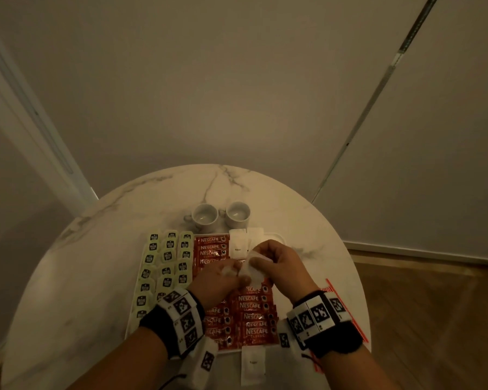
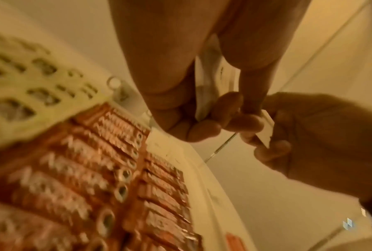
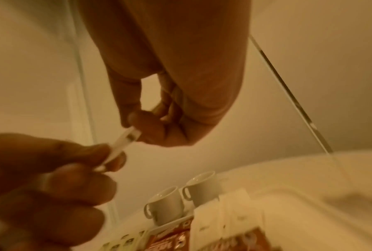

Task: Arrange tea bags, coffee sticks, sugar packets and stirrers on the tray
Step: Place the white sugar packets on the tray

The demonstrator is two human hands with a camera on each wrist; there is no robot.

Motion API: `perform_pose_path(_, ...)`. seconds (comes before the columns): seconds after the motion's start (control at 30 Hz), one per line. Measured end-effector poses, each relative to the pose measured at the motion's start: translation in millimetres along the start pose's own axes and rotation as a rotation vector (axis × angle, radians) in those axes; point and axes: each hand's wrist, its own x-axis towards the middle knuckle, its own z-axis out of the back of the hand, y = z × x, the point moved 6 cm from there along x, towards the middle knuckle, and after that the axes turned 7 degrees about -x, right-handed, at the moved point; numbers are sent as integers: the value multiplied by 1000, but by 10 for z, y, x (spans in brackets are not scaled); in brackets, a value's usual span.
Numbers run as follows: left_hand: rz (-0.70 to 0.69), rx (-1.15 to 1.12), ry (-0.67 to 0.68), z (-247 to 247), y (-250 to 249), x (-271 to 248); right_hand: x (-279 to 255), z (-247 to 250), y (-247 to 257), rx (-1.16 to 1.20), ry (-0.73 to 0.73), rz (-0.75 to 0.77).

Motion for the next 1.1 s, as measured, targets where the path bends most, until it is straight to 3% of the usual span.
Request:
perform_pose_path(0.13, 59, -351, -86, -32, 158, 59, -53, -46, -146, 128, -54, -33)
perform_pose_path(0.33, 61, -341, -97, -97, 197, 138, -47, -59, -286, 60, -71, 2)
perform_pose_path(0.43, 33, -168, -179, -49, 144, 194, 12, 33, -307, -8, -71, 20)
perform_pose_path(0.53, -3, 53, -251, -7, 108, 283, 177, 279, -477, -58, -206, -65)
perform_pose_path(0.63, -56, 438, -183, -31, 118, 428, 400, 462, -772, 26, -305, -223)
perform_pose_path(0.77, -85, 731, -69, -158, 172, 573, 620, 453, -957, 46, -230, -346)
perform_pose_path(0.9, -16, 852, -5, -228, 272, 716, 766, 365, -994, -28, -155, -375)
perform_pose_path(1.1, 16, 899, 3, -263, 373, 784, 848, 310, -1054, -13, -168, -402)
